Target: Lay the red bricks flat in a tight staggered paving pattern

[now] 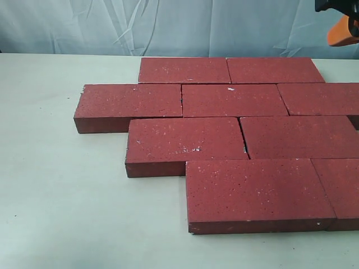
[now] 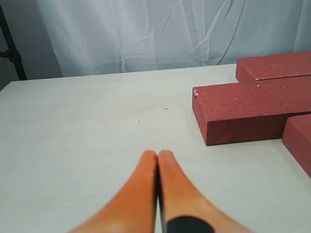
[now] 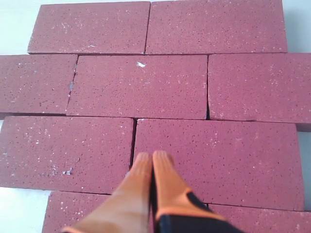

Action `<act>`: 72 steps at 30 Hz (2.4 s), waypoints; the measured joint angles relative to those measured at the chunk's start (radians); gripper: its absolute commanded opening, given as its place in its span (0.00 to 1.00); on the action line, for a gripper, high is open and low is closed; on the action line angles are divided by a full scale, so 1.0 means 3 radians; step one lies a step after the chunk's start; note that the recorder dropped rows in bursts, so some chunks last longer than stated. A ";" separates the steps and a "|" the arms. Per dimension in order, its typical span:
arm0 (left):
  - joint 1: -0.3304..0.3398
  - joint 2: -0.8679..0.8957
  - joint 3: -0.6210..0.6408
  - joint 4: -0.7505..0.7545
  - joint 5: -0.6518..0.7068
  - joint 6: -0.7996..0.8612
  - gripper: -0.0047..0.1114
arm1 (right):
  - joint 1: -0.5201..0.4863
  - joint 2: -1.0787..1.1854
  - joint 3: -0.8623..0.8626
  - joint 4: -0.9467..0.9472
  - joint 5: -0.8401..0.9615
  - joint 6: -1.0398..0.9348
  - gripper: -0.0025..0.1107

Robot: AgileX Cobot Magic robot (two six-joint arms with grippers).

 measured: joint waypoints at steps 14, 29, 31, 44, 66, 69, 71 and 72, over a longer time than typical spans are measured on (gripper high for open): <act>0.0000 -0.0286 0.0042 -0.0070 0.0091 0.0000 0.04 | 0.0000 0.0000 0.0000 0.0024 0.0000 0.0000 0.01; 0.0000 -0.0286 0.0042 0.0418 0.0098 -0.0604 0.04 | 0.0000 0.0000 0.0000 0.0024 0.0000 0.0000 0.01; 0.0000 -0.0286 0.0042 0.0434 0.0098 -0.0627 0.04 | 0.0000 0.0000 0.0000 0.0024 0.0000 0.0000 0.01; 0.0000 -0.0286 0.0042 0.0490 0.0098 -0.0646 0.04 | 0.0000 0.0000 0.0000 0.0030 0.0000 0.0000 0.01; 0.0000 -0.0286 0.0042 0.0490 0.0098 -0.0646 0.04 | 0.0000 0.0000 0.0000 0.0030 0.0000 0.0000 0.01; 0.0000 -0.0286 0.0042 0.0490 0.0098 -0.0646 0.04 | 0.0000 0.0000 0.0000 0.0030 0.0000 0.0000 0.01; 0.0000 -0.0286 0.0042 0.0490 0.0098 -0.0646 0.04 | 0.0000 0.0000 0.0000 0.0030 0.0000 0.0000 0.01; 0.0000 -0.0286 0.0042 0.0490 0.0098 -0.0646 0.04 | 0.0000 0.0000 0.0000 0.0030 0.0000 0.0000 0.01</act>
